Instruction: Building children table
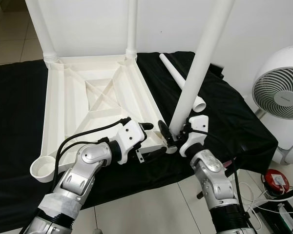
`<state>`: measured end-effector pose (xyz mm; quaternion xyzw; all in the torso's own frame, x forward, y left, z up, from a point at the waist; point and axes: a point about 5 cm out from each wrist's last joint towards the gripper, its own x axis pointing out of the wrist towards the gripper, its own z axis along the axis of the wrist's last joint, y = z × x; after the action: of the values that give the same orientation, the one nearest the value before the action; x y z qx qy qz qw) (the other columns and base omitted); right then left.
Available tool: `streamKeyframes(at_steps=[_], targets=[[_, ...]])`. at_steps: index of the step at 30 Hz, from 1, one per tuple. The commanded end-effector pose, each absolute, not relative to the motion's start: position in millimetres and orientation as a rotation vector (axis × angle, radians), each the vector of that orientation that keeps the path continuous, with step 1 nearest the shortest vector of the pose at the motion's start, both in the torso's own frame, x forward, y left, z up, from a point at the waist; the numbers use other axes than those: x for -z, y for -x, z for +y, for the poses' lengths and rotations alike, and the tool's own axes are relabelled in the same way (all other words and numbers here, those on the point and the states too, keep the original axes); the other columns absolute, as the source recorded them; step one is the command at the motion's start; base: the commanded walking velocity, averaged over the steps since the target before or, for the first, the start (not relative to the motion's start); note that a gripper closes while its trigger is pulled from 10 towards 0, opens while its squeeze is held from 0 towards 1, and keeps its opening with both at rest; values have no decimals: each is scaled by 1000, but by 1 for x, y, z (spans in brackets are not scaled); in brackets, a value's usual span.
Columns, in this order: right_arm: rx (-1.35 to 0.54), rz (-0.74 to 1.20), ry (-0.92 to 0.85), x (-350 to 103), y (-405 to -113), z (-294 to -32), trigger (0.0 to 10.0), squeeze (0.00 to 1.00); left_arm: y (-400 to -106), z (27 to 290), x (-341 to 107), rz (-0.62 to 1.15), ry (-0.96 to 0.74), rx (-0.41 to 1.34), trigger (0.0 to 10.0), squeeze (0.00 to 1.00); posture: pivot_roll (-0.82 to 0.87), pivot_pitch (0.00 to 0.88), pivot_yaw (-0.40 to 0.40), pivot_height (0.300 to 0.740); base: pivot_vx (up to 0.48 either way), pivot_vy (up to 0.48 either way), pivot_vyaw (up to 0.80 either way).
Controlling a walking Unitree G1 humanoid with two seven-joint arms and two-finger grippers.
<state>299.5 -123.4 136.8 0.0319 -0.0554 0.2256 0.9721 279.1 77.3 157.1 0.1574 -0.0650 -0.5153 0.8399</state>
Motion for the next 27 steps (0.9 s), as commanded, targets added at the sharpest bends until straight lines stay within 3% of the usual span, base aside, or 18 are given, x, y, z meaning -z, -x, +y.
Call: streamKeyframes(at_steps=[1, 5, 16, 18, 19, 20, 27], targets=[[-541, -100, -26, -135, -299, -130, 10000, 0, -279, 77, -159, -147, -331, 1065, 10000, 0, -16, 0, -69, 740, 0, 0, 0], [-678, -71, 79, -133, -306, -143, 10000, 0, -278, 76, -160, -148, -334, 1075, 10000, 0, -21, 0, -55, 740, 0, 0, 0], [-791, 6, 156, -124, -324, -152, 10000, 0, -274, 73, -155, -134, -328, 1091, 10000, 0, -14, 0, -51, 740, 0, 0, 0], [-816, 19, 172, -121, -328, -151, 3529, 0, -273, 72, -151, -124, -319, 1086, 10000, 0, -15, 0, -52, 740, 0, 0, 0], [-826, 22, 174, -120, -329, -151, 3529, 0, -273, 71, -150, -121, -316, 1083, 10000, 0, -14, 0, -51, 740, 0, 0, 0], [-840, 25, 172, -120, -330, -150, 0, 0, -273, 71, -147, -115, -311, 1077, 10000, 0, -14, 0, -51, 740, 0, 0, 0], [-856, 24, 167, -118, -332, -148, 0, 0, -274, 71, -142, -99, -298, 1060, 10000, 0, -13, 0, -54, 740, 0, 0, 0]])
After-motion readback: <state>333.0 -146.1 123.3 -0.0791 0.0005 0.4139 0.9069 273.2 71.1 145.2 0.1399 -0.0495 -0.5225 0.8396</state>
